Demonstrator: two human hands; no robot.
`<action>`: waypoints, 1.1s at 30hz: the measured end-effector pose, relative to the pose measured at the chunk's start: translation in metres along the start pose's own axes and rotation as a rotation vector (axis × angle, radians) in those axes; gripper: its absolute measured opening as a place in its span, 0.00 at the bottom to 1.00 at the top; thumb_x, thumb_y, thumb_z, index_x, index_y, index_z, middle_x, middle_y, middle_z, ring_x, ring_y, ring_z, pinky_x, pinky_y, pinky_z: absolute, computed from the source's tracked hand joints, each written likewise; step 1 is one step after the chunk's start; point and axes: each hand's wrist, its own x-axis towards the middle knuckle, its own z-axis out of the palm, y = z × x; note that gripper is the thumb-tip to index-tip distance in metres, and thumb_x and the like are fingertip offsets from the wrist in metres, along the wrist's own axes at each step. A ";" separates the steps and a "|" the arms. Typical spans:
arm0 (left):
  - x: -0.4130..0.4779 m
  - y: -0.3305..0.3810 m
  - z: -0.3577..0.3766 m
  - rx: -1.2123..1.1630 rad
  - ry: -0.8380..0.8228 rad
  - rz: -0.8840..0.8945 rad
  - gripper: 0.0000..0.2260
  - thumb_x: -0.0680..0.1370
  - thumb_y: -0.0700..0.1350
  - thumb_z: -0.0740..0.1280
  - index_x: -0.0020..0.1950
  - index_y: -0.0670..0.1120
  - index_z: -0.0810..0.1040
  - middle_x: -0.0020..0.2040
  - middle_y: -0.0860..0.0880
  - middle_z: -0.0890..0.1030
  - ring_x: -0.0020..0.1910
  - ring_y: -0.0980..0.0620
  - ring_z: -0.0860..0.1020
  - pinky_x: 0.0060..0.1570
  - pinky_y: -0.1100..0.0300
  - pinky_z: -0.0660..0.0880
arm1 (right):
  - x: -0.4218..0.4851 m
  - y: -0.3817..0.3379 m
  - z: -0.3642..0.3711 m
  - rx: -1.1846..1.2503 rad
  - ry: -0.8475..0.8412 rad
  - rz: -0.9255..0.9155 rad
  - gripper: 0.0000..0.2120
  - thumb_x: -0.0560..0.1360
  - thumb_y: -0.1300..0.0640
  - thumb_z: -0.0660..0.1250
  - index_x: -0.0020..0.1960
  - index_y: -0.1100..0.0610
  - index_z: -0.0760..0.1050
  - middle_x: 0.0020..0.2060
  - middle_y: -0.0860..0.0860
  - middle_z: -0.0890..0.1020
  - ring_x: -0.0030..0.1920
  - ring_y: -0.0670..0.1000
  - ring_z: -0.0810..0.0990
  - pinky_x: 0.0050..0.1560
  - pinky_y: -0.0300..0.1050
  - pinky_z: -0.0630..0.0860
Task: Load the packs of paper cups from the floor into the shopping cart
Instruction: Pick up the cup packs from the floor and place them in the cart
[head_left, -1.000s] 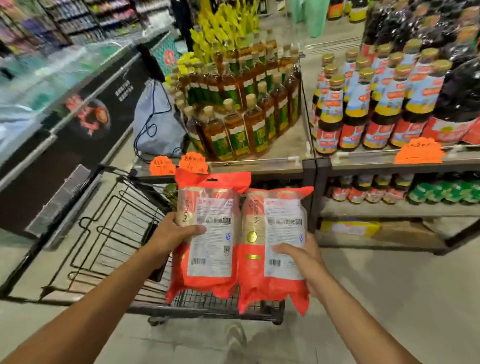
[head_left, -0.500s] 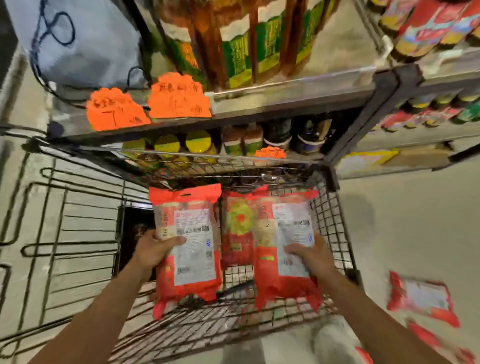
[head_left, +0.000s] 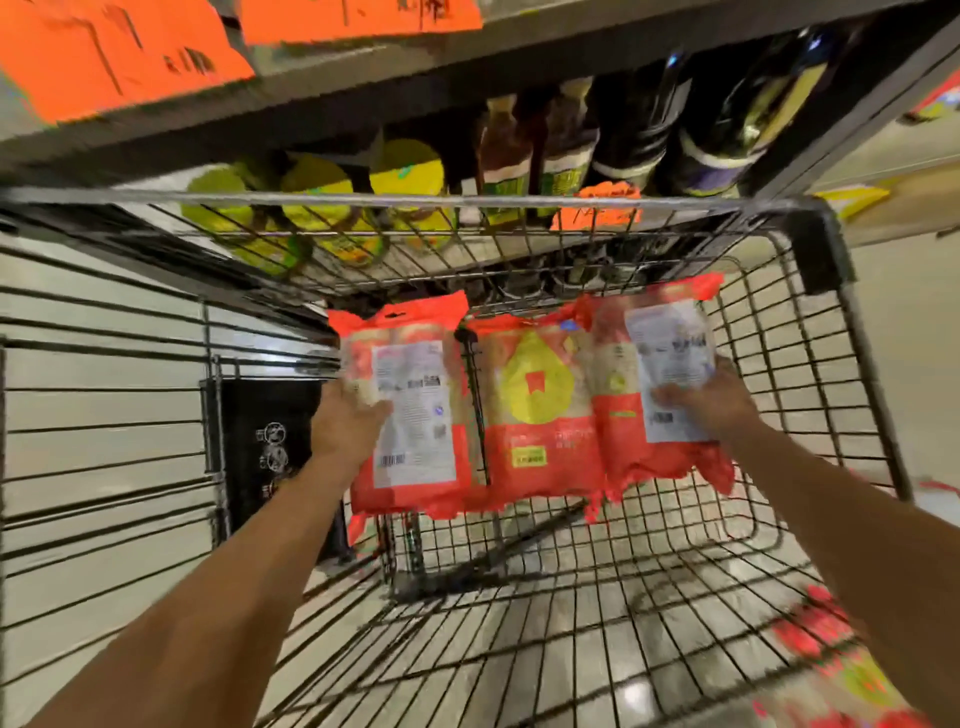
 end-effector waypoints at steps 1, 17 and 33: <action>-0.006 0.003 -0.002 0.100 0.008 0.055 0.25 0.72 0.46 0.76 0.66 0.39 0.74 0.60 0.39 0.81 0.59 0.38 0.80 0.60 0.47 0.76 | -0.026 -0.017 -0.003 -0.059 0.021 -0.025 0.44 0.57 0.43 0.85 0.65 0.60 0.73 0.56 0.56 0.81 0.57 0.61 0.82 0.54 0.50 0.79; -0.319 0.229 -0.014 0.978 0.084 1.538 0.34 0.75 0.59 0.65 0.76 0.41 0.68 0.74 0.37 0.72 0.71 0.35 0.71 0.69 0.38 0.68 | -0.355 -0.070 -0.153 -0.503 0.539 -0.442 0.38 0.72 0.36 0.57 0.76 0.56 0.68 0.71 0.61 0.73 0.72 0.63 0.70 0.69 0.61 0.67; -0.727 0.032 0.141 0.957 -0.422 2.434 0.29 0.76 0.59 0.62 0.69 0.40 0.75 0.67 0.37 0.78 0.63 0.36 0.77 0.63 0.41 0.73 | -0.672 0.329 -0.166 -0.080 0.972 0.404 0.42 0.72 0.32 0.52 0.80 0.53 0.60 0.77 0.58 0.67 0.77 0.60 0.64 0.73 0.59 0.60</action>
